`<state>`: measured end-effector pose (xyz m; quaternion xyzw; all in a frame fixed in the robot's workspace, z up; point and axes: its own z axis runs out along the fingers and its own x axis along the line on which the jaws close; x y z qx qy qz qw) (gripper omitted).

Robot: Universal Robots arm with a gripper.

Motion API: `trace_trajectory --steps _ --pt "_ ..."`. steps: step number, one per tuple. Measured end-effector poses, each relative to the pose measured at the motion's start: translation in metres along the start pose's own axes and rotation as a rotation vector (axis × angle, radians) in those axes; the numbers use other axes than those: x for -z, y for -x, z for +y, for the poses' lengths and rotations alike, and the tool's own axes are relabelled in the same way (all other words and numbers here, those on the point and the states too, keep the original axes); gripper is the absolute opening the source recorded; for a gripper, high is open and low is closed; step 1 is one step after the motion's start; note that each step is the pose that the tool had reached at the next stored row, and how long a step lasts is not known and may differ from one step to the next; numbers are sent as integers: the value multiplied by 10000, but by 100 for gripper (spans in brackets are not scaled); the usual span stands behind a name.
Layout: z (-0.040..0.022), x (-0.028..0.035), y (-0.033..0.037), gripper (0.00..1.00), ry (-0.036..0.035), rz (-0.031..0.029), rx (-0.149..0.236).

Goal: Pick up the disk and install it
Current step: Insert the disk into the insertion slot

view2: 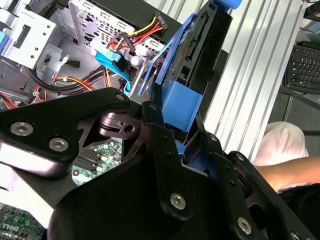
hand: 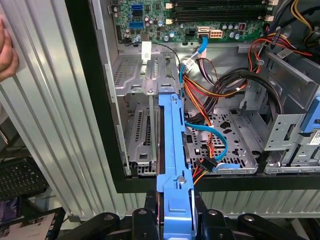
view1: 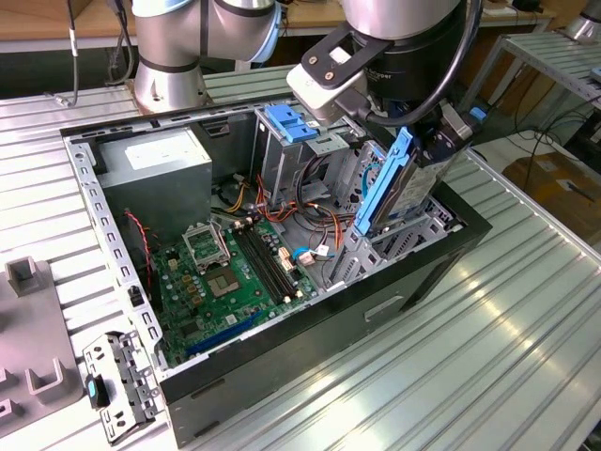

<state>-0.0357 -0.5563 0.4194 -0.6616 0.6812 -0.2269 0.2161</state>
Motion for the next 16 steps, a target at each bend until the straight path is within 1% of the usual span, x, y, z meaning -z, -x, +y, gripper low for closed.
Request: trace_trajectory --steps 7,9,10,12,13,16 --pt "0 0 0 38 -1 0 0" --pt "2 -3 0 51 -2 -1 -1" --pt "14 -20 0 51 20 1 0" --pt "30 -44 0 51 98 2 1" --pt "31 -52 0 51 216 5 5" --pt "23 -62 0 51 739 4 8"
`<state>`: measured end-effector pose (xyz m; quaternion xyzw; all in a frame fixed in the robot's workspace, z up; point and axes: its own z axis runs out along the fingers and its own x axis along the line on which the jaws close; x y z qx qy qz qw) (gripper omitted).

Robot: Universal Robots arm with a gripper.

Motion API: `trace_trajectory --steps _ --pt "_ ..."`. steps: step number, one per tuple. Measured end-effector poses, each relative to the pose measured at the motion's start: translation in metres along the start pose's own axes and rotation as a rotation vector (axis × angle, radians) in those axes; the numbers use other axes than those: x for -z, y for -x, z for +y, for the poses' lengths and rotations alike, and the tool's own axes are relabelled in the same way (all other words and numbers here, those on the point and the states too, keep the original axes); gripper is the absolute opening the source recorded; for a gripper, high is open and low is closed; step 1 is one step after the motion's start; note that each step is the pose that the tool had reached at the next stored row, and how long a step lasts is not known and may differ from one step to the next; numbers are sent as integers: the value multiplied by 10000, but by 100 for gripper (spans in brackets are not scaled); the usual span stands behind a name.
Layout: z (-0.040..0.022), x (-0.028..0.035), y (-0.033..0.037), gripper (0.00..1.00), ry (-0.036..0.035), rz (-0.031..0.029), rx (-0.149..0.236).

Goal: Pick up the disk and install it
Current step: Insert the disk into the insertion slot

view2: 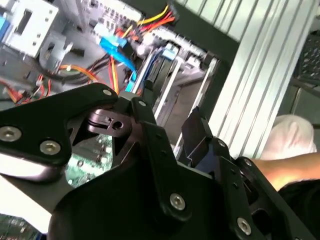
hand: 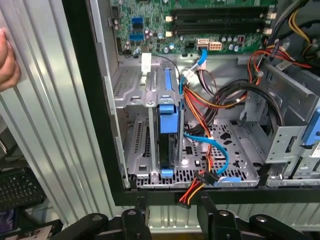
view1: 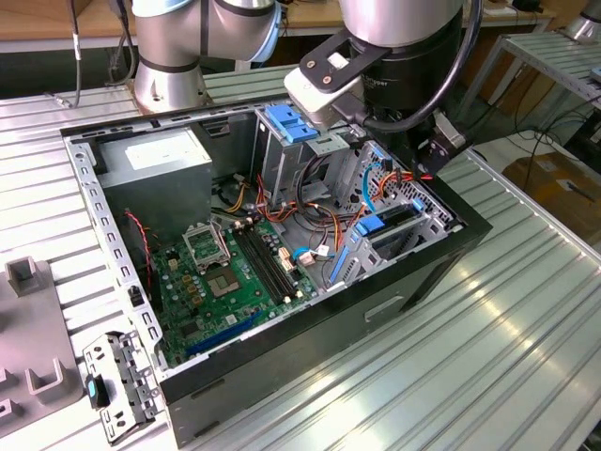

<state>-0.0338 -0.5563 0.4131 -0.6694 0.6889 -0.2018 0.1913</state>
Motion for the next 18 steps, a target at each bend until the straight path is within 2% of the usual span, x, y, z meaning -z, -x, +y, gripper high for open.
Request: trace_trajectory --steps 1,2,3,4,5,7,9,10,11,13,15,16,18 --pt "-3 -2 0 51 225 -5 -1" --pt "-6 -3 0 49 415 -8 -1" --pt "-13 -7 0 36 829 -10 0" --pt "-21 -13 1 30 1172 -13 1" --pt "-26 -16 1 24 1338 -14 2" --pt "-50 -32 2 11 2170 -22 2" --pt "-75 -49 3 11 2538 -34 -1" --pt "-129 -90 5 11 2745 -31 2" --pt "-180 -140 7 11 2819 -31 2" --pt "-265 -218 10 11 2880 -29 3" --pt "-408 -342 17 11 2959 -39 -1" --pt "-448 -384 18 11 2988 -46 -2" --pt "-447 -387 18 11 2989 -43 -2"
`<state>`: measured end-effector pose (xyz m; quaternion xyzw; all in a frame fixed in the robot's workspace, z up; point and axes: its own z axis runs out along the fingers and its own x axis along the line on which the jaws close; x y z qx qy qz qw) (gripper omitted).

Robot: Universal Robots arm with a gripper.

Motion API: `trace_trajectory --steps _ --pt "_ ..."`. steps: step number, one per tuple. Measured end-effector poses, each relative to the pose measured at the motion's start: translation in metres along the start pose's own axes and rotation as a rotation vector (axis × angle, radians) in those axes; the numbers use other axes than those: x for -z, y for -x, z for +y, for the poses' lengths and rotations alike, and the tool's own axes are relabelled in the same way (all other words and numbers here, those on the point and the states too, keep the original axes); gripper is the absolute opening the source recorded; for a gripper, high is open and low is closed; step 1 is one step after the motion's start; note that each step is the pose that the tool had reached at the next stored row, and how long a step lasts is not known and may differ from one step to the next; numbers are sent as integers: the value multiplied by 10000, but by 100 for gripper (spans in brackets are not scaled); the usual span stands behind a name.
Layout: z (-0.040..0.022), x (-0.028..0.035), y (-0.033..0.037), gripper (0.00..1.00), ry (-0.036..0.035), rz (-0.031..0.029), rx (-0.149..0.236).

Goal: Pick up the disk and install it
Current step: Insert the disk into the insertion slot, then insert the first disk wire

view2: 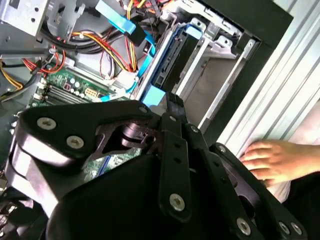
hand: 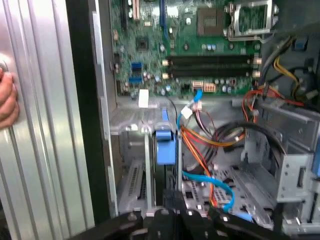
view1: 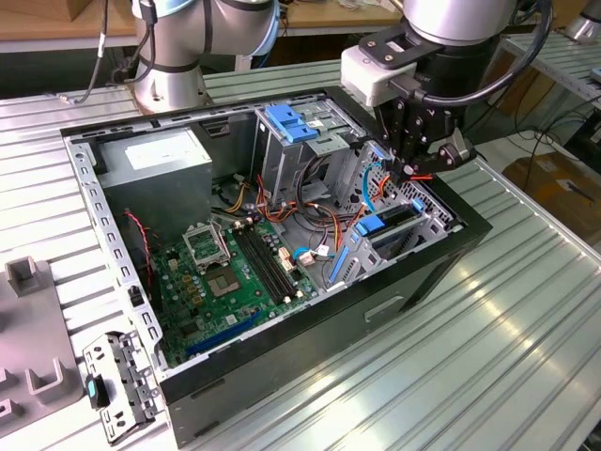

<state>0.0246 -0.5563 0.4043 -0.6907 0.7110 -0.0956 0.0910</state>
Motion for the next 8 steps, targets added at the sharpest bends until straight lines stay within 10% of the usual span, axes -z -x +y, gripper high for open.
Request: trace_trajectory --steps 8 --pt "1 -6 0 11 -1 -4 -1"
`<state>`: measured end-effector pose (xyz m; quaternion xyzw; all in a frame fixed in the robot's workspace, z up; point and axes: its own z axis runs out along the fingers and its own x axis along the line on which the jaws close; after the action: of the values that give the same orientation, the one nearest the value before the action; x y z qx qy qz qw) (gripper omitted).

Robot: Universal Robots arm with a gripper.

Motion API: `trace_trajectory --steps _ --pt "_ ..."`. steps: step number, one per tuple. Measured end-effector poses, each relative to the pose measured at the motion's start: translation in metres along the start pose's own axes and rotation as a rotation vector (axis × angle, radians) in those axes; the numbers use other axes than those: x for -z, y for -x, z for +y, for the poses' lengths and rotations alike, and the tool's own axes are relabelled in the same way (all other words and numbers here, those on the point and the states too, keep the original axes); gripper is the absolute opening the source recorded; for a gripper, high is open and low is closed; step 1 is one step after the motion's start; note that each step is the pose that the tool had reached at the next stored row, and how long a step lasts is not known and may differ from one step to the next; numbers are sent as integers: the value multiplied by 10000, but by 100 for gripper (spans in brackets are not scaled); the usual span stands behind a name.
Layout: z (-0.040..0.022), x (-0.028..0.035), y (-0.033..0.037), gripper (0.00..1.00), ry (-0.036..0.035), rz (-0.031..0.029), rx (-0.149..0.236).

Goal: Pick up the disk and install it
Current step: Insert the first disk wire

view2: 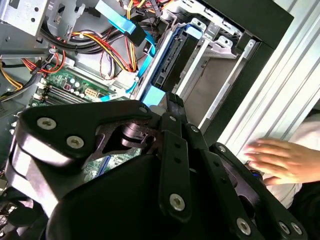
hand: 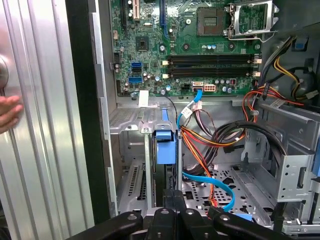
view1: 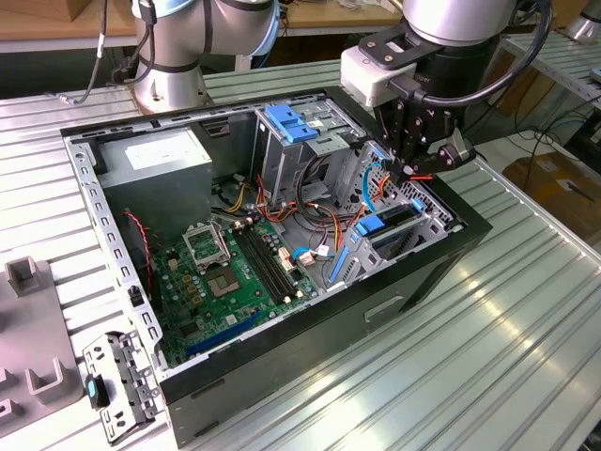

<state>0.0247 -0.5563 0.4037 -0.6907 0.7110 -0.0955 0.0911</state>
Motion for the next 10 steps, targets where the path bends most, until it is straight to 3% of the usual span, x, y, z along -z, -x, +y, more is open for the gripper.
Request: trace_trajectory --steps 6,9,10 --pt "-7 -2 0 11 1 0 2" --pt "-59 -17 2 11 2 2 3" --pt "-104 -29 3 11 4 12 5"
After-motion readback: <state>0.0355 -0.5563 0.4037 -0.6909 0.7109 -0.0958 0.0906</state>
